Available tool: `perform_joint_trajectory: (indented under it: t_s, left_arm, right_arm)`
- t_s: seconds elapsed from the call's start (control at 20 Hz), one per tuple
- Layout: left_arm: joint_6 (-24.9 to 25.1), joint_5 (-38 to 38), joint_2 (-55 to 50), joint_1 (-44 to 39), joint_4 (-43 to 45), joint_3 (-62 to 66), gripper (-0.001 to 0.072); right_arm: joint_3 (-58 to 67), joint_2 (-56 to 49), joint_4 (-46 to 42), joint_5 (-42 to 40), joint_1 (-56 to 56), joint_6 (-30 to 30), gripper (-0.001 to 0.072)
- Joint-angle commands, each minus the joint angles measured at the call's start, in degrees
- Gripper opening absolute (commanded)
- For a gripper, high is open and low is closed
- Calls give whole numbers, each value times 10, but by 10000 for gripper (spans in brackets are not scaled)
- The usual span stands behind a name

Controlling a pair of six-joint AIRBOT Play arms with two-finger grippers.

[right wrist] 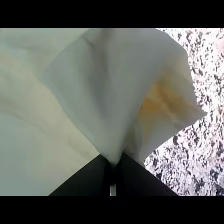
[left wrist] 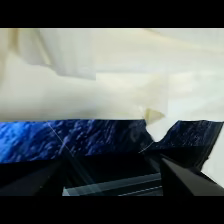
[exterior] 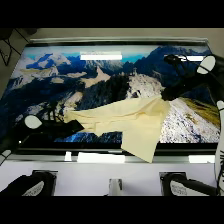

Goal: Fold the shirts.

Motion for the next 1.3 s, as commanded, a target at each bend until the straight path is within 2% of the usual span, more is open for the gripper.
perform_joint_trajectory:
  t_s: [0.0, 0.15, 0.35, 0.45, 0.65, 0.7, 0.8, 0.9, 1.0, 1.25]
  left_arm:
    - [-19, 115, -41, -90, -74, -31, 711]
    - [-16, 172, -103, -137, -139, -30, 711]
    - [23, 194, -132, -166, -199, -30, 701]
    - [23, 208, -133, -173, -203, -30, 590]
    - [22, 223, -134, -180, -206, -30, 583]
    - [16, 228, -136, -181, -207, -30, 469]
    - [0, 238, -143, -188, -209, -30, 338]
    - [2, 238, -148, -196, -209, -30, 160]
    - [23, 239, -146, -195, -209, -30, 34]
    - [120, 236, -78, -157, -204, -3, 34]
  right_arm:
    - [0, 0, 0, 3, 0, -1, 29]
    - [0, 0, 0, 18, 0, -1, 29]
    - [0, 0, 0, 27, 0, -3, 29]
    - [0, 0, 0, 25, 0, -3, 29]
    - [0, 0, 0, 27, 0, -3, 30]
    - [0, 0, 0, 27, 0, -3, 30]
    - [0, 0, 0, 27, 0, -3, 30]
    - [0, 0, 0, 32, 0, -3, 30]
    - [0, 0, 0, 36, 0, -3, 30]
    - [1, 8, 0, 36, 0, -4, 29]
